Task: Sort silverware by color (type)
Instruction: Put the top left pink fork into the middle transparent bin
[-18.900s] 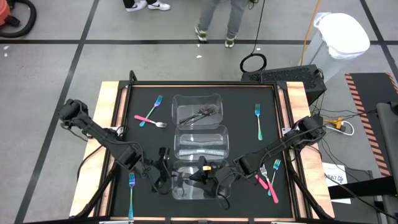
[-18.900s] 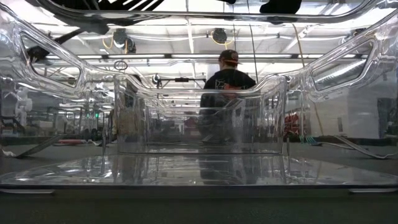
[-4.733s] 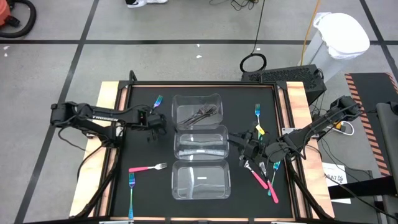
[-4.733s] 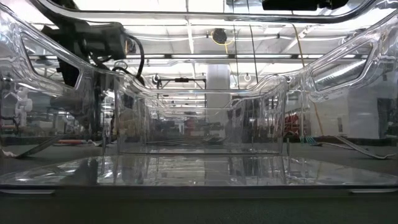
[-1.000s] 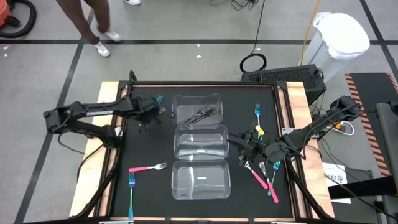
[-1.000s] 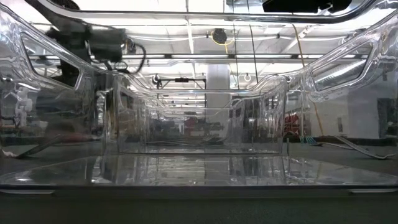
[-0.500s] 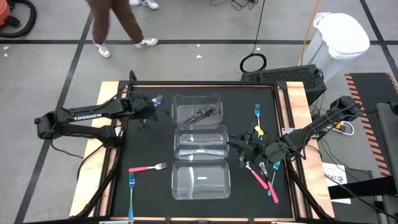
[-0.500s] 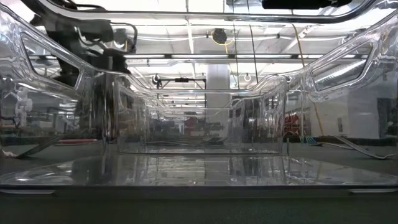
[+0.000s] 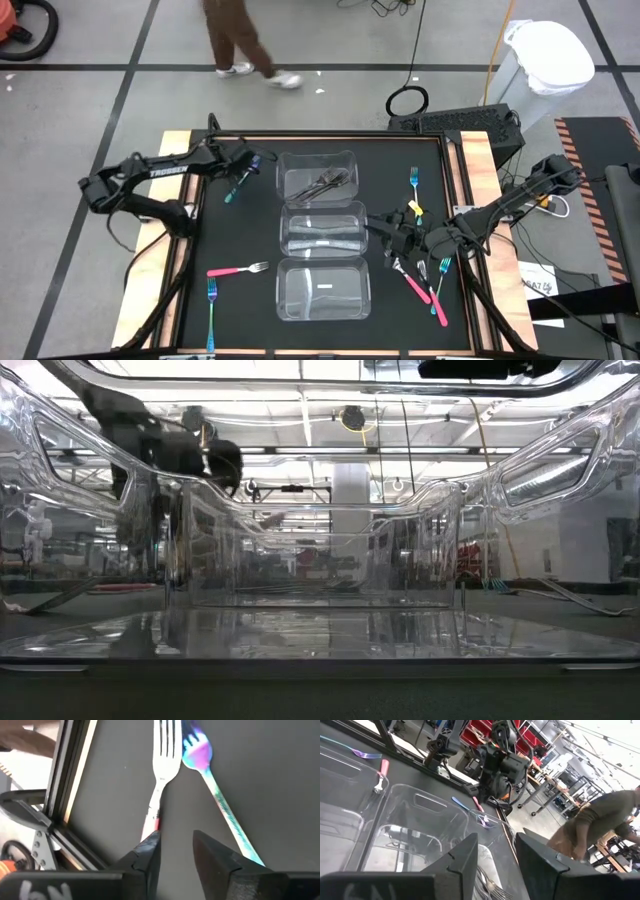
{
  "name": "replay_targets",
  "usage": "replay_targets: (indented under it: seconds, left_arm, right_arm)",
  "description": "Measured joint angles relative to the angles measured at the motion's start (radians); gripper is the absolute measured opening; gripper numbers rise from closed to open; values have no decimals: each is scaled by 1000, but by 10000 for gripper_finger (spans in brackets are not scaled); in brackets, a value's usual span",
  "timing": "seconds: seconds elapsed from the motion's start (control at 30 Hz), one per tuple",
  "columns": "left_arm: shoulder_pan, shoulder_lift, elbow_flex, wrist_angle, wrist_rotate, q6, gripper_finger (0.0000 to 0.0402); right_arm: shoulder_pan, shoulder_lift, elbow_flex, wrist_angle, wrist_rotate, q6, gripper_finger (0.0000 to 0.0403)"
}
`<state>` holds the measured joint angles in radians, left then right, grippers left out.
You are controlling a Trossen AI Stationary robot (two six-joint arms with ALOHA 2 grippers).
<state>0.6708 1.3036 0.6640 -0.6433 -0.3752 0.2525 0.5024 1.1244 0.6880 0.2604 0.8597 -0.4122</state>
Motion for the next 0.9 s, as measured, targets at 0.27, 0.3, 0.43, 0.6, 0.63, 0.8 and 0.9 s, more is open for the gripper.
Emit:
replay_targets:
  seconds: [0.27,0.3,0.43,0.6,0.63,0.8,0.9]
  left_arm:
    - [93,43,0,79,97,95,119]
    - [108,43,1,82,118,97,119]
    - [157,43,8,78,169,94,119]
    - [196,50,8,80,185,67,119]
    - [201,55,8,82,184,67,119]
    - [218,102,8,106,186,67,119]
    - [222,138,15,114,203,67,119]
  right_arm:
    - [-5,0,0,-4,-1,5,130]
    - [-5,0,0,-4,-1,5,130]
    - [-5,0,0,-4,-1,7,130]
    - [-5,0,0,-4,-1,7,130]
    - [-5,0,0,-4,-1,6,130]
    - [-5,0,0,-4,-2,0,130]
    - [-5,0,0,-4,-2,0,130]
